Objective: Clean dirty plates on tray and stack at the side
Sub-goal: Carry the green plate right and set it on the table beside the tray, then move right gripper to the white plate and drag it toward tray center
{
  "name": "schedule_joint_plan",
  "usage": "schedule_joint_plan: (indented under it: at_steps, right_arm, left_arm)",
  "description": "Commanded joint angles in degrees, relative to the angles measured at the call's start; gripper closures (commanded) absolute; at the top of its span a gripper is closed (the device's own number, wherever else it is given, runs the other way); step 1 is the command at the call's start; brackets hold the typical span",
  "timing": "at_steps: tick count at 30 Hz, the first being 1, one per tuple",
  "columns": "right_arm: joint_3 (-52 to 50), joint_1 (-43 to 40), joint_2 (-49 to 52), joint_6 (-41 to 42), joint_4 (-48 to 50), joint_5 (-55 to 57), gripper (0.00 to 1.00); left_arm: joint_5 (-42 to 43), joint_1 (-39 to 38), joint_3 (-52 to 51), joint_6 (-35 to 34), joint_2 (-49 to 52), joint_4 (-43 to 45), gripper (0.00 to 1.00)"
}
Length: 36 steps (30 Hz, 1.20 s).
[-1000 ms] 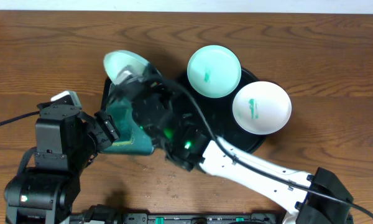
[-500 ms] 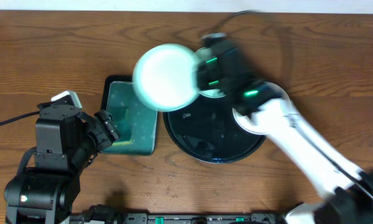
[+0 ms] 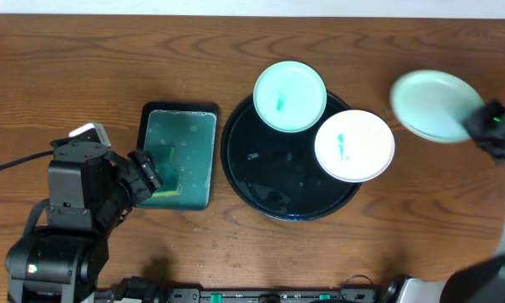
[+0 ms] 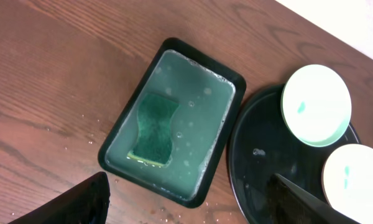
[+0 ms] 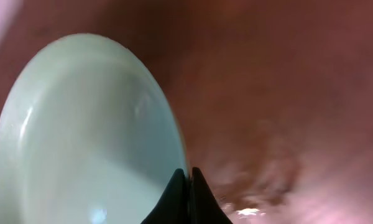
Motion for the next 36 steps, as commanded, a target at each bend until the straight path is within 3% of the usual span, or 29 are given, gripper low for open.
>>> schedule_joint_plan:
  at_steps: [1,5,15,17,19,22,29,36]
  right_arm:
    - [0.2,-4.9,5.1,0.4,-1.3,-0.1,0.99]
    - [0.2,-7.5,11.9,0.3,-2.4,0.1,0.99]
    - [0.2,-4.2,22.1,-4.7,-3.4,-0.1,0.99]
    - [0.2,-3.4,21.7,-5.8,-3.1,-0.5,0.91]
    - [0.2,-2.1,20.5,-9.1,-2.6,-2.2,0.73]
    - [0.2,0.2,17.3,-11.5,-2.7,-2.7,0.60]
    - [0.2,8.6,8.6,-21.9,-1.7,-11.5,0.50]
    - [-2.0,17.7,9.8,-20.2,1.3,2.2,0.47]
  left_arm:
    - [-0.1,0.3,1.0,0.4,0.0,-0.1,0.20]
    - [-0.1,0.3,1.0,0.4,0.0,-0.1,0.20]
    - [-0.1,0.3,1.0,0.4,0.0,-0.1,0.20]
    - [-0.1,0.3,1.0,0.3,0.0,-0.1,0.20]
    - [-0.1,0.3,1.0,0.4,0.0,-0.1,0.20]
    - [-0.1,0.3,1.0,0.4,0.0,-0.1,0.20]
    - [-0.1,0.3,1.0,0.4,0.0,-0.1,0.20]
    - [-0.1,0.3,1.0,0.4,0.0,-0.1,0.20]
